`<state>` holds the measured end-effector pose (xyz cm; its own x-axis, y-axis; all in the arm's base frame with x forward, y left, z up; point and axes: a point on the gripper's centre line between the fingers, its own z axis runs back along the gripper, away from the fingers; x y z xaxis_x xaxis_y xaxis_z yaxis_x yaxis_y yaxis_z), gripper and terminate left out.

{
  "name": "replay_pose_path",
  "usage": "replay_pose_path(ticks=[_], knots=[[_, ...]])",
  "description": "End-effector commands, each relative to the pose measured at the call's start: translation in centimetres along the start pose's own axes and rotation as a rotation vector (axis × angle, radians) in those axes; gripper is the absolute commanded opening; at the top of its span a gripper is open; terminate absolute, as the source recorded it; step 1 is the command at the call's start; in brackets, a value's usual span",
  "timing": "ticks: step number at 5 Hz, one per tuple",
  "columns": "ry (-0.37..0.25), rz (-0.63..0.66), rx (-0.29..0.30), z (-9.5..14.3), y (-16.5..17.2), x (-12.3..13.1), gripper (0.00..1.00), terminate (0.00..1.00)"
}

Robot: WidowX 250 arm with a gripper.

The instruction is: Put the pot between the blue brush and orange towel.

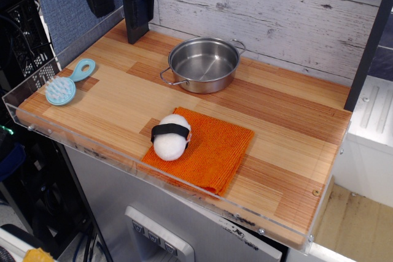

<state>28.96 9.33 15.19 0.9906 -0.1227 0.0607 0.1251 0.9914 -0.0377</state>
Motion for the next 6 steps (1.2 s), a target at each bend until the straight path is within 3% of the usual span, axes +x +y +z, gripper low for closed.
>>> replay_pose_path(ticks=[1, 3, 5, 6], knots=[[0.000, 0.000, 0.000, 0.0, 0.0, 0.0, 1.00, 0.00], [-0.065, -0.048, 0.046, -1.6, -2.9, 4.5, 1.00, 0.00], [-0.114, -0.079, 0.083, -6.8, -5.4, 7.8, 1.00, 0.00], [-0.137, -0.034, 0.077, -7.9, -5.1, 9.2, 1.00, 0.00]])
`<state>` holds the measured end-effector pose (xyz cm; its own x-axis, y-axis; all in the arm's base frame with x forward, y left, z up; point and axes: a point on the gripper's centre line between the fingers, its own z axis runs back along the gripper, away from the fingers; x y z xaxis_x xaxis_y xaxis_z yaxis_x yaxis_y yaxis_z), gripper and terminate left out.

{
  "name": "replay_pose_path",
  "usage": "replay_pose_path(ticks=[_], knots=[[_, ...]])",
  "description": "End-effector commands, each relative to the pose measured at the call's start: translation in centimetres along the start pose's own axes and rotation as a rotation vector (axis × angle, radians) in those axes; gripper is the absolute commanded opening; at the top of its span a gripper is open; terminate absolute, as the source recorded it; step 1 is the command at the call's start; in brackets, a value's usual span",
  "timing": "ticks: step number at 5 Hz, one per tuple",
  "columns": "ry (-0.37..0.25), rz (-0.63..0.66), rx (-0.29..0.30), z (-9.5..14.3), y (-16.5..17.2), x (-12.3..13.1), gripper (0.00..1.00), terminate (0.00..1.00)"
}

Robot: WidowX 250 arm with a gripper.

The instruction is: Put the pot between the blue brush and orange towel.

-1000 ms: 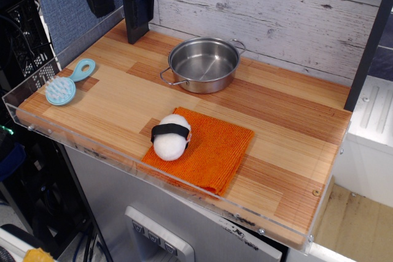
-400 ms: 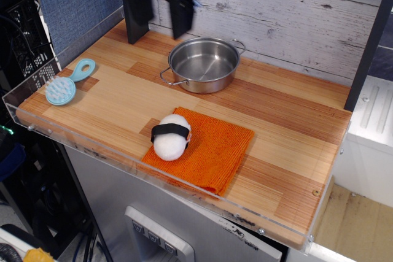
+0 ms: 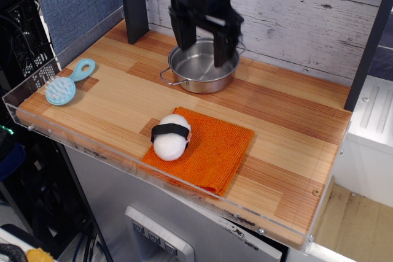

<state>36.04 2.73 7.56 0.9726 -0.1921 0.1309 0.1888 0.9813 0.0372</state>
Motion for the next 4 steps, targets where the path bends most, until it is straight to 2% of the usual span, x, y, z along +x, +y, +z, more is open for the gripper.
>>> replay_pose_path(ticks=[1, 4], knots=[[-0.063, 0.052, -0.002, -0.8, 0.8, 2.9, 1.00, 0.00], [-0.046, 0.060, -0.017, -2.7, 0.4, 3.4, 1.00, 0.00]])
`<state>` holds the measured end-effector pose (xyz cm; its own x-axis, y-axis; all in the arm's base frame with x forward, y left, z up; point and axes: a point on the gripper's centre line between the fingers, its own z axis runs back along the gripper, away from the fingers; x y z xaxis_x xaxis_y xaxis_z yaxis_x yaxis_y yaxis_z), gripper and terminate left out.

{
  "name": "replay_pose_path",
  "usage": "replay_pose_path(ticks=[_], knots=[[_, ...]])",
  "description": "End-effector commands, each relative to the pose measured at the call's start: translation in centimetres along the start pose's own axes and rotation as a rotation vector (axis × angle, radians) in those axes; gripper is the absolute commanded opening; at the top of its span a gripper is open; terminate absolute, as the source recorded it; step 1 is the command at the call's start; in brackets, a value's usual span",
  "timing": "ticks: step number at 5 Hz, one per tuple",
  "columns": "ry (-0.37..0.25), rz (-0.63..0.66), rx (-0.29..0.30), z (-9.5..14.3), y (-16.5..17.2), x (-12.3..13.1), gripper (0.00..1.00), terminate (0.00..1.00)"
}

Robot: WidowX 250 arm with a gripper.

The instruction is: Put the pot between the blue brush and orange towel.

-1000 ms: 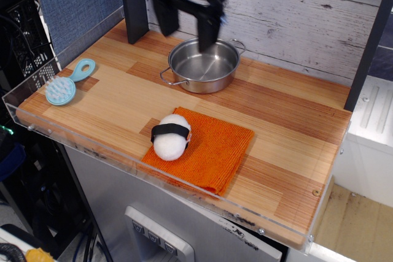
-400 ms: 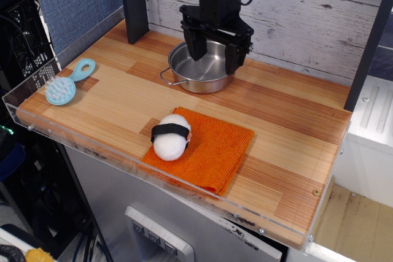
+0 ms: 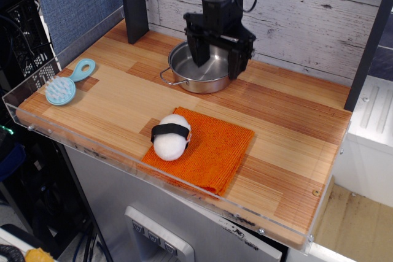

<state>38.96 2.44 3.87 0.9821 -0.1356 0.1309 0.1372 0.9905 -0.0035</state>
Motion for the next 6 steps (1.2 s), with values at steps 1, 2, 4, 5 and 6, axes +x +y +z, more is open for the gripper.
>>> replay_pose_path(ticks=[1, 2, 4, 5, 6], knots=[[-0.031, 0.006, 0.012, 0.40, -0.26, 0.95, 1.00, 0.00], [-0.026, 0.007, 0.016, 0.18, -0.31, 0.93, 1.00, 0.00], [-0.034, 0.033, 0.021, 0.48, 0.25, 0.84, 0.00, 0.00], [-0.033, 0.036, 0.020, 0.68, 0.42, 0.83, 0.00, 0.00], [-0.044, 0.037, 0.015, 1.05, 0.48, 1.05, 0.00, 0.00]])
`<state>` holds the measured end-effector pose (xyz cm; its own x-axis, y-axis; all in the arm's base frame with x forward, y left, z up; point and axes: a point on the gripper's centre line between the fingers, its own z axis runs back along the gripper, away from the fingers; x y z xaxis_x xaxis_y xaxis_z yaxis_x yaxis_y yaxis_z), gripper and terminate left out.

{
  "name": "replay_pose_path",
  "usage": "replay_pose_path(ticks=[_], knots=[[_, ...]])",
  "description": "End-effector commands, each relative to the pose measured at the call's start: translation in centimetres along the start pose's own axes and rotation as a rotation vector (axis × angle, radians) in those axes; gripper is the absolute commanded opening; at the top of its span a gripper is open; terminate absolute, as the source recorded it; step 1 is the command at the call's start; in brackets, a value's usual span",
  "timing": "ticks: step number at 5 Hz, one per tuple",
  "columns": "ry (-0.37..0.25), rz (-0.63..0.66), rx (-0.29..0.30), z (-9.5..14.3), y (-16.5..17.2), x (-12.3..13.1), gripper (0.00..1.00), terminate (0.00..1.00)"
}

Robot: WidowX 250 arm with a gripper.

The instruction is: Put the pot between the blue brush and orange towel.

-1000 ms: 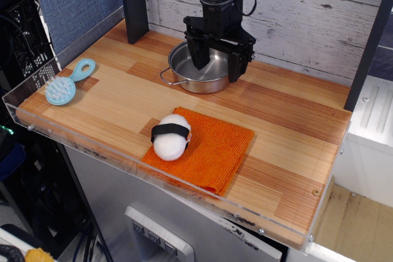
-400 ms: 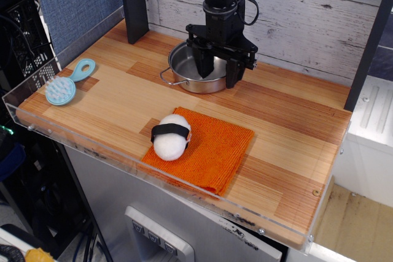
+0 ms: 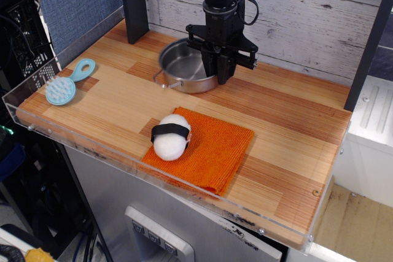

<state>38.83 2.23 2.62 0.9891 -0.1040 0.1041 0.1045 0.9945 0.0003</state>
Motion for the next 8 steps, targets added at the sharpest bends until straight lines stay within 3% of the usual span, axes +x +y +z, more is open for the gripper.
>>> replay_pose_path(ticks=[1, 3, 4, 6, 8], knots=[[-0.101, 0.013, -0.004, 3.9, 1.2, 1.4, 0.00, 0.00], [-0.210, 0.023, -0.085, 11.1, 3.5, 0.0, 0.00, 0.00], [-0.239, 0.010, -0.135, 14.8, 4.7, -2.6, 0.00, 0.00], [-0.156, -0.002, -0.126, 14.2, 5.4, -7.9, 0.00, 0.00], [-0.041, -0.068, -0.030, 9.8, 5.1, -11.2, 0.00, 0.00]])
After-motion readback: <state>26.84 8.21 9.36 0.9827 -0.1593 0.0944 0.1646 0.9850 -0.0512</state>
